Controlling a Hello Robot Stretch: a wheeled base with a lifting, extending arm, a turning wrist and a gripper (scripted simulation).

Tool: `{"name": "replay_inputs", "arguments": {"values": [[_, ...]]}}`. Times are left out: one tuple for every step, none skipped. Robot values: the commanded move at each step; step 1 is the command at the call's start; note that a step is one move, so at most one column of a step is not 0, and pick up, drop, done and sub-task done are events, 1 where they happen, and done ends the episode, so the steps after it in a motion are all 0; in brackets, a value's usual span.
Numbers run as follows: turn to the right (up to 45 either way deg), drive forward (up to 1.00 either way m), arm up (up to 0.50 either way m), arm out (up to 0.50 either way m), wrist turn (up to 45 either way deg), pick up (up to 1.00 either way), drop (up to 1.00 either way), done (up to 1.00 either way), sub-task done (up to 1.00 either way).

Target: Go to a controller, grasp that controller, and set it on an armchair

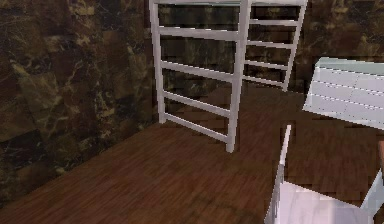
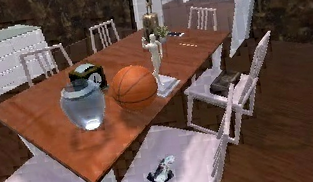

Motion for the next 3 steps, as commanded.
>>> {"name": "replay_inputs", "arguments": {"values": [[0.0,0.0,0.0,0.0,0.0,1.0,0.0,0.0,0.0],[0.0,0.0,0.1,0.0,0.0,0.0,0.0,0.0,0.0],[0.0,0.0,0.46,0.0,0.0,0.0,0.0,0.0,0.0]]}}
